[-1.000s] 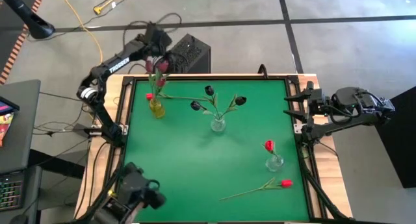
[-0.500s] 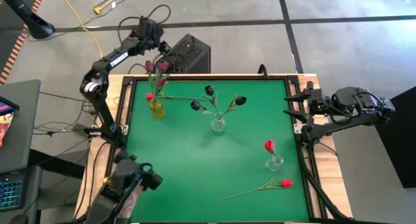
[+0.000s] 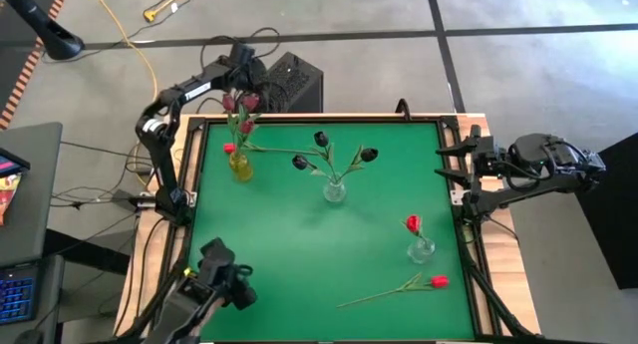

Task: Sort flowers into vase by color
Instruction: Put the top red flower into the right transparent vase

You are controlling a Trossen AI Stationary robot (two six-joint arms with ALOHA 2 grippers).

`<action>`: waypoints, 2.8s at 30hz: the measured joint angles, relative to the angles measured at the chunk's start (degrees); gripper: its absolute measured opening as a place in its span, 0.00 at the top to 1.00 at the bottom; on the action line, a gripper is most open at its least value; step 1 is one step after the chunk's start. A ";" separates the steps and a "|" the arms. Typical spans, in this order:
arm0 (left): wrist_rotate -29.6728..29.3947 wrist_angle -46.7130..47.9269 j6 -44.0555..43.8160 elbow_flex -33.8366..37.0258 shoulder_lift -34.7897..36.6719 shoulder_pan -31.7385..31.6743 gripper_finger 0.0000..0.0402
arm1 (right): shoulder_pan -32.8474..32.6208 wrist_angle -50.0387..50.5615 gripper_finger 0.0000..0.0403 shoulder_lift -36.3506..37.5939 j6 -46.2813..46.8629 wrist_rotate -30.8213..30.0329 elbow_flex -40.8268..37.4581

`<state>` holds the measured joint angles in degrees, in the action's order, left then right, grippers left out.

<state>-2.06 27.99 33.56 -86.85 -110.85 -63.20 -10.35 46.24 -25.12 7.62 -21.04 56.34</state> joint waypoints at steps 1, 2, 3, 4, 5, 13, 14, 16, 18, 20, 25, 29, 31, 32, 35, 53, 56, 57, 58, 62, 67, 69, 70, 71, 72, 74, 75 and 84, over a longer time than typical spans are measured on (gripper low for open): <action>0.15 1.38 0.89 0.02 0.00 0.15 0.39 | 0.00 0.00 0.33 0.00 0.00 0.00 0.00; 0.33 2.85 1.97 0.02 0.00 0.21 0.39 | 0.00 -0.02 0.33 0.00 0.00 -0.01 0.00; 0.82 4.43 3.04 0.07 0.00 0.24 0.39 | 0.00 -0.02 0.33 0.01 0.01 -0.02 0.00; 1.31 4.91 3.91 0.69 0.10 0.26 0.39 | 0.00 -0.02 0.33 0.02 0.04 -0.02 0.00; 1.43 5.37 4.73 1.42 0.11 0.49 0.39 | 0.00 0.00 0.33 0.02 0.13 -0.02 0.00; 5.25 4.14 10.32 9.45 0.09 1.89 0.39 | 0.00 0.02 0.33 0.00 0.41 -0.02 0.00; 5.61 3.77 11.46 10.06 0.09 2.47 0.39 | 0.00 0.01 0.33 0.02 0.39 -0.02 0.00; 7.24 4.57 13.13 10.67 0.09 3.56 0.39 | 0.00 0.00 0.33 0.00 0.04 -0.02 0.00; 8.99 5.38 15.41 11.37 0.09 4.80 0.39 | 0.00 0.00 0.33 0.02 0.04 -0.02 0.00; 9.65 5.70 17.39 12.01 0.09 6.24 0.39 | -0.01 0.02 0.33 0.01 0.00 -0.02 0.00; 9.32 5.34 22.00 13.49 0.11 10.24 0.39 | 0.00 0.02 0.33 0.02 -0.30 -0.03 0.00; 9.33 6.11 23.22 13.68 0.11 13.21 0.39 | -0.02 0.02 0.33 0.01 -0.53 -0.03 0.00; 9.33 6.00 23.00 13.64 0.11 14.31 0.39 | -0.01 0.02 0.33 0.01 -0.59 -0.04 0.00; 9.38 5.97 22.87 13.60 0.11 14.82 0.39 | -0.01 0.02 0.33 0.00 -0.60 -0.04 0.00; 9.73 5.95 23.28 13.57 0.13 16.09 0.39 | -0.01 0.02 0.33 0.01 -0.64 -0.04 0.00; 13.79 13.95 22.74 10.22 0.26 16.82 0.50 | 0.00 0.05 0.33 0.02 -0.76 -0.04 0.00; 13.84 15.19 23.02 10.32 0.24 16.95 0.50 | -0.02 0.07 0.33 0.02 -0.75 -0.04 0.00; 13.72 15.12 23.06 10.32 0.24 17.09 0.50 | -0.02 0.07 0.33 0.01 -0.75 -0.04 0.00; 13.43 15.08 23.06 10.32 0.24 17.11 0.50 | 0.00 0.07 0.33 0.00 -0.75 -0.04 0.00; 12.86 14.99 22.97 10.29 -0.36 17.11 0.50 | 0.00 0.07 0.33 0.00 -0.74 -0.04 0.00; 10.28 15.99 22.80 10.34 -2.33 17.33 0.50 | 0.00 0.09 0.33 0.02 -0.74 -0.04 0.00; 8.52 16.57 22.77 10.31 -3.04 17.35 0.50 | 0.00 0.12 0.33 0.02 -1.01 -0.04 0.00; 7.56 16.49 22.79 10.21 -3.21 17.39 0.50 | 0.00 0.07 0.33 0.02 -1.42 -0.04 0.00; 7.38 16.76 22.86 10.16 -3.32 17.40 0.51 | 0.02 0.09 0.33 0.02 -1.60 -0.06 0.00; 7.32 16.82 22.97 10.15 -3.32 17.39 0.52 | 0.04 0.07 0.33 0.02 -1.88 -0.06 0.00; 7.20 16.92 23.53 10.16 -3.32 17.35 0.57 | 0.04 0.06 0.33 0.02 -2.01 -0.19 0.00; 7.14 16.96 23.89 10.16 -3.32 17.35 0.61 | 0.04 0.07 0.33 0.02 -2.08 -0.23 0.00; 5.42 17.79 23.45 9.10 -3.52 17.20 0.98 | 0.04 0.04 0.33 0.02 -2.12 -0.30 0.00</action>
<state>3.36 45.78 57.01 -77.74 -114.36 -46.00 -10.31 46.28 -25.10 5.50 -21.34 56.34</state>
